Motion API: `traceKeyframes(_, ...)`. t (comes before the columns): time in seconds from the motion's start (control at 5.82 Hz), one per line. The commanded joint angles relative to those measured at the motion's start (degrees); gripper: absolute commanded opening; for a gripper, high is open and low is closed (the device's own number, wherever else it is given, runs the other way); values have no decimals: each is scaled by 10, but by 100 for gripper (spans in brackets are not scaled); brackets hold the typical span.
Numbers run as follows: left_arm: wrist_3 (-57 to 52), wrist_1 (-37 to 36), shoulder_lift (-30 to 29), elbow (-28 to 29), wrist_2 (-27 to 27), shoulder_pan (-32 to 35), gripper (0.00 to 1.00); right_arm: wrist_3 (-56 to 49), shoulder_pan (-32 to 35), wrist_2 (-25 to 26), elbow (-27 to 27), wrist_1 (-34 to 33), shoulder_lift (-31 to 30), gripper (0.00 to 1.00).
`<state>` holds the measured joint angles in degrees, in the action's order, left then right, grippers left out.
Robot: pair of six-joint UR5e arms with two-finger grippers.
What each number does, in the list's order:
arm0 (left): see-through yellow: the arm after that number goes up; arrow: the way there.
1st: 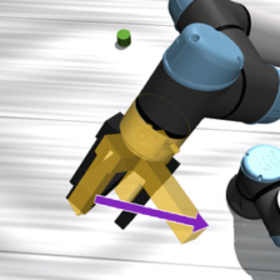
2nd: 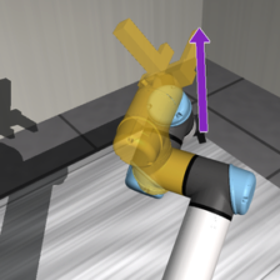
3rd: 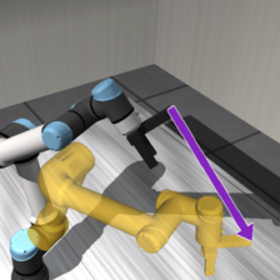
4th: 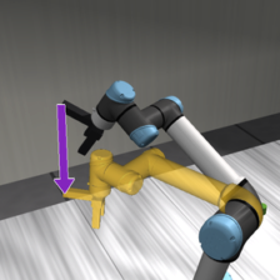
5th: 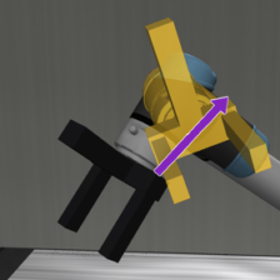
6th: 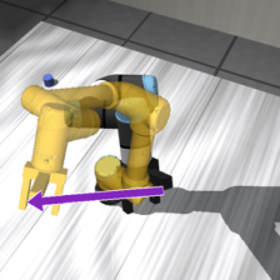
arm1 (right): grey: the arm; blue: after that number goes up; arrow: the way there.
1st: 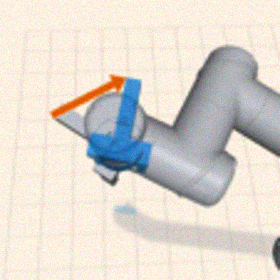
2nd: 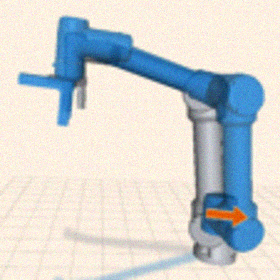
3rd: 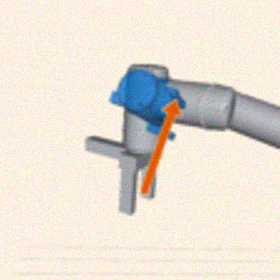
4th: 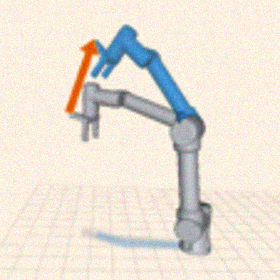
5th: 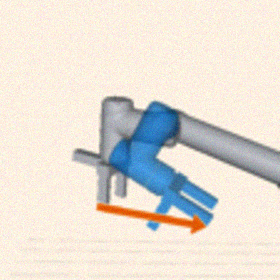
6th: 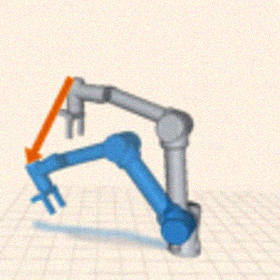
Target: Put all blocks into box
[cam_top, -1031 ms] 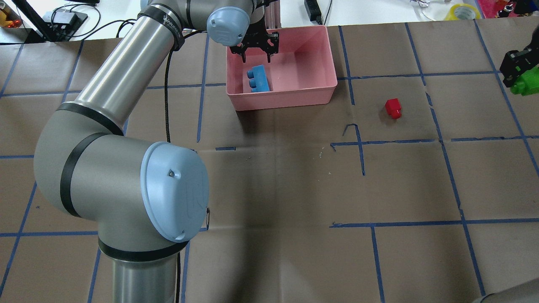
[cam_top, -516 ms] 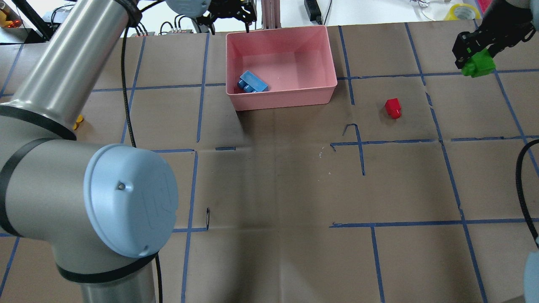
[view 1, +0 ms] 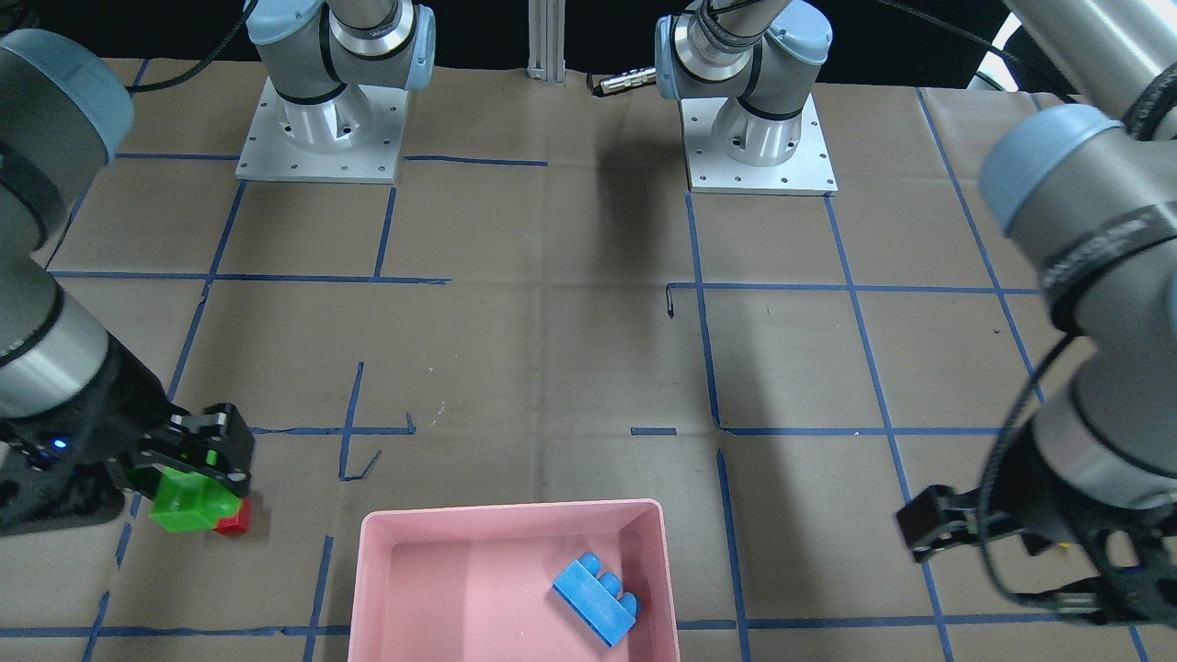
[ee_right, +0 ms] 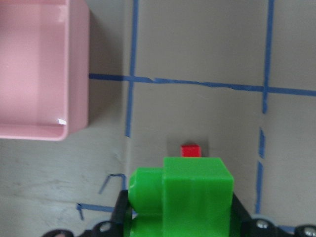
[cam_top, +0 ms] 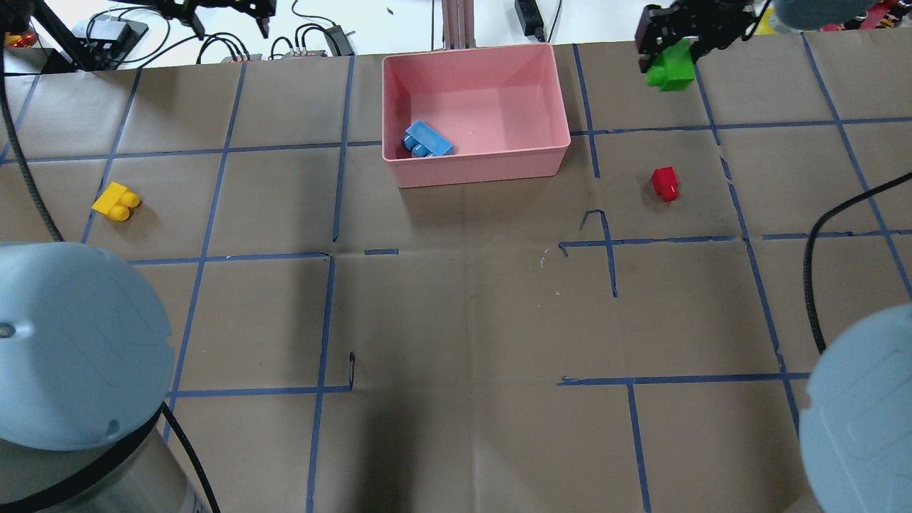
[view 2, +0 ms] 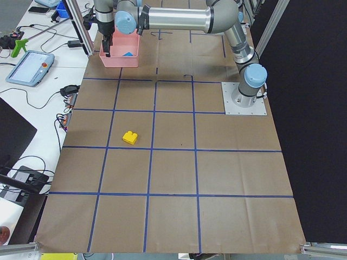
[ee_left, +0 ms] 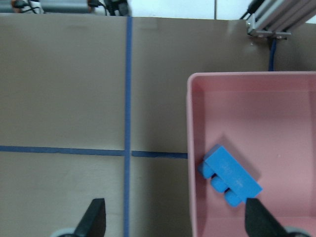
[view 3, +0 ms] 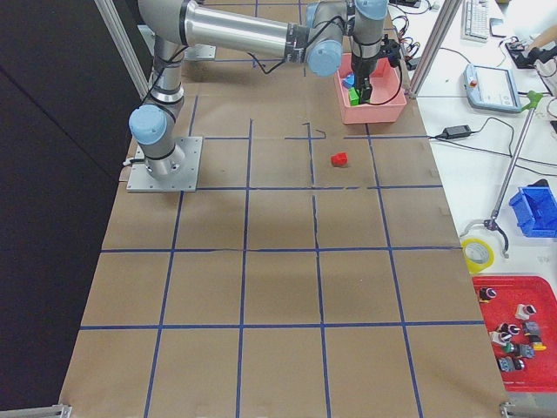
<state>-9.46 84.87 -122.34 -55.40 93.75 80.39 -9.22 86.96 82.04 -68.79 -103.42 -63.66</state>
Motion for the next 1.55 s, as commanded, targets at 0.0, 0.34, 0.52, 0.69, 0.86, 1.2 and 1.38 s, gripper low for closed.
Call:
traceKeyframes(0.0, -206, -7, 11, -40, -3, -134, 99, 62, 108, -5, 169, 26, 145, 7)
traceKeyframes(0.34, -424, -17, 2, -68, -4, -225, 99, 108, 159, -6, 247, 31, 224, 8)
traceKeyframes(0.52, -542, -70, 2, -101, -15, -247, 98, 112, 160, -5, 242, 34, 224, 91)
traceKeyframes(0.69, -600, -94, 9, -163, -47, -263, 99, 125, 163, -4, 239, 44, 217, 100)
traceKeyframes(0.86, -608, -152, 11, -228, -62, -264, 99, 124, 163, 1, 240, 43, 213, 100)
traceKeyframes(1.2, -580, -293, 2, -314, -90, -264, 99, 106, 120, 54, 232, 55, 169, 99)
traceKeyframes(1.38, -576, -305, -4, -314, -89, -265, 99, 58, 83, 68, 226, 113, 134, 95)
